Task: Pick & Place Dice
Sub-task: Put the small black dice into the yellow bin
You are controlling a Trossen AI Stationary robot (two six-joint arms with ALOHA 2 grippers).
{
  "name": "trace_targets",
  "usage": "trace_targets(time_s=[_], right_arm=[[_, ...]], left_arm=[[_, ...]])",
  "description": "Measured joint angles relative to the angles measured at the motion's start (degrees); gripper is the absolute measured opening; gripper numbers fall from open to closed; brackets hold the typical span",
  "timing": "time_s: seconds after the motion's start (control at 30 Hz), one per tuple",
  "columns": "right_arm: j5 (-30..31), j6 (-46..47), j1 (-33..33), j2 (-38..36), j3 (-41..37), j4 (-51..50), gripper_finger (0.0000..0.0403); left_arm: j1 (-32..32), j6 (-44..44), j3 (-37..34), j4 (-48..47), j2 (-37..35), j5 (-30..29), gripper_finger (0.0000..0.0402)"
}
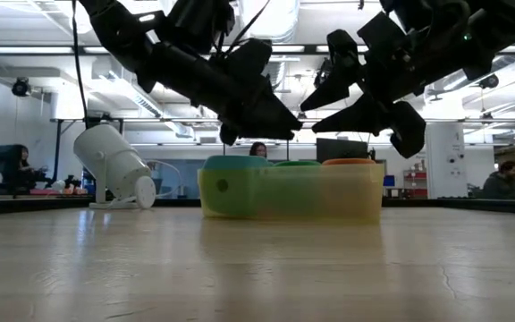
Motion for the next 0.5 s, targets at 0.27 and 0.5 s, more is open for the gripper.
trace_targets(time_s=[0.27, 0.5], right_arm=[[1.4, 0.1, 1.7, -3.0, 0.0, -2.1, 0.0173], [1.5, 5.8, 4.3, -10.1, 0.0, -8.3, 0.0173]], left_arm=[[0.7, 0.0, 0.0, -10.8, -4.1, 0.1, 0.0158], [-3.2, 3.8, 0.0, -29.2, -14.3, -0.2, 0.0159]])
